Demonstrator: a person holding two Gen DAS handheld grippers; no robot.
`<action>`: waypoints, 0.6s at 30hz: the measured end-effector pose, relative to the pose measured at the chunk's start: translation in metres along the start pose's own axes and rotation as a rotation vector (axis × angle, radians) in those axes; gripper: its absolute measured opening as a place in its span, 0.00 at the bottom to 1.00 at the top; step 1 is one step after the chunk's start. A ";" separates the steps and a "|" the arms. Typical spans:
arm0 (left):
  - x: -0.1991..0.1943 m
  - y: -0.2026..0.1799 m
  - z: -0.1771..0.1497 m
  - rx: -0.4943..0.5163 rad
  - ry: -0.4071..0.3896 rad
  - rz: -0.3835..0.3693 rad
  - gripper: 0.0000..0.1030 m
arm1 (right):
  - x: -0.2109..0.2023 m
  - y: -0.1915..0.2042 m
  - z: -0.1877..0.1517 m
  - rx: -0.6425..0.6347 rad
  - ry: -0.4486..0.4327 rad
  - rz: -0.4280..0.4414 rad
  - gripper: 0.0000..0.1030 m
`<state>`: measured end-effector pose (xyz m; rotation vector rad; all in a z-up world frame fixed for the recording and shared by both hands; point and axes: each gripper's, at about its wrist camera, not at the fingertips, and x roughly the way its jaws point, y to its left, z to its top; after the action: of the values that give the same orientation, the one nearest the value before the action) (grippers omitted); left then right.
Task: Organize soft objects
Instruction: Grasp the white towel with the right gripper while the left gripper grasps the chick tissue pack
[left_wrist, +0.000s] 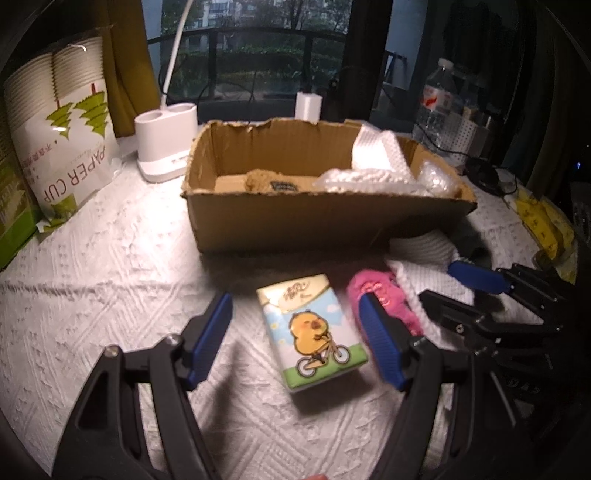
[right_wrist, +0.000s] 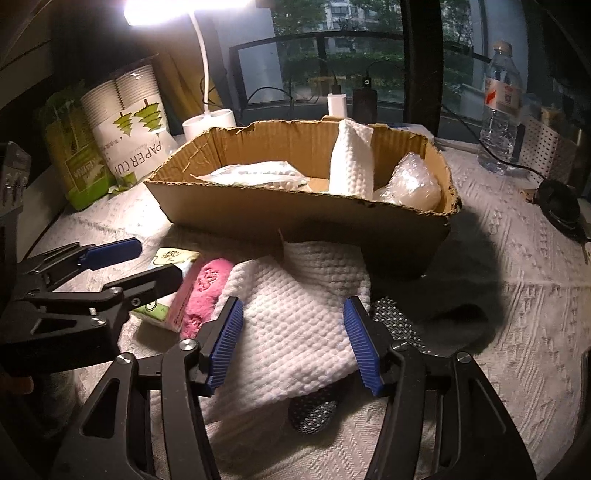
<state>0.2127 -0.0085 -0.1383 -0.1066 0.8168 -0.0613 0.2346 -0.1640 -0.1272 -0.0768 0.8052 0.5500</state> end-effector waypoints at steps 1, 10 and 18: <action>0.001 0.000 0.000 0.000 0.005 0.003 0.70 | 0.001 0.000 0.000 0.000 0.004 0.005 0.54; 0.007 -0.002 -0.004 0.019 0.032 0.014 0.70 | 0.006 0.000 -0.001 -0.002 0.036 0.015 0.11; 0.009 -0.009 -0.004 0.053 0.038 0.008 0.67 | -0.009 0.000 0.001 0.000 -0.022 0.031 0.08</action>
<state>0.2155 -0.0181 -0.1461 -0.0520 0.8532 -0.0776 0.2305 -0.1681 -0.1197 -0.0580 0.7859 0.5786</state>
